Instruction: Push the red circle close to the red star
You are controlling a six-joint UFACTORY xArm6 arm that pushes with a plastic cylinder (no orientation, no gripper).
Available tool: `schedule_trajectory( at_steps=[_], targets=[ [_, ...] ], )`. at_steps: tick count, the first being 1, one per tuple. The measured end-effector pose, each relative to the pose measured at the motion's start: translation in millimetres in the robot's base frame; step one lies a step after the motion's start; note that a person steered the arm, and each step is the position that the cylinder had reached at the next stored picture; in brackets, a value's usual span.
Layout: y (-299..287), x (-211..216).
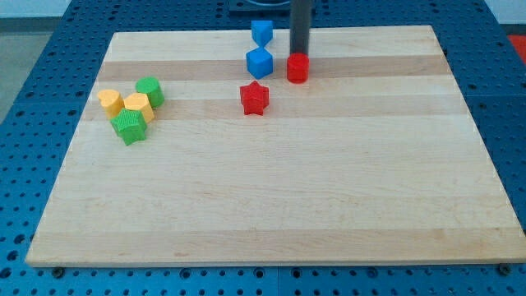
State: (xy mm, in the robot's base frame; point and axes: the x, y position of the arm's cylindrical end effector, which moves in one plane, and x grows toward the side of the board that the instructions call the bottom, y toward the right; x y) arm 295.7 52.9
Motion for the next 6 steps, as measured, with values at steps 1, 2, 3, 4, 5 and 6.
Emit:
schedule_trajectory(
  at_steps=[1,2,3,4,5,6],
  targets=[
    [-1.2,70.9],
    [4.8,98.0],
    [11.9,122.8],
    [11.1,135.8],
    [-27.1,135.8],
    [-40.3,142.2]
  ],
)
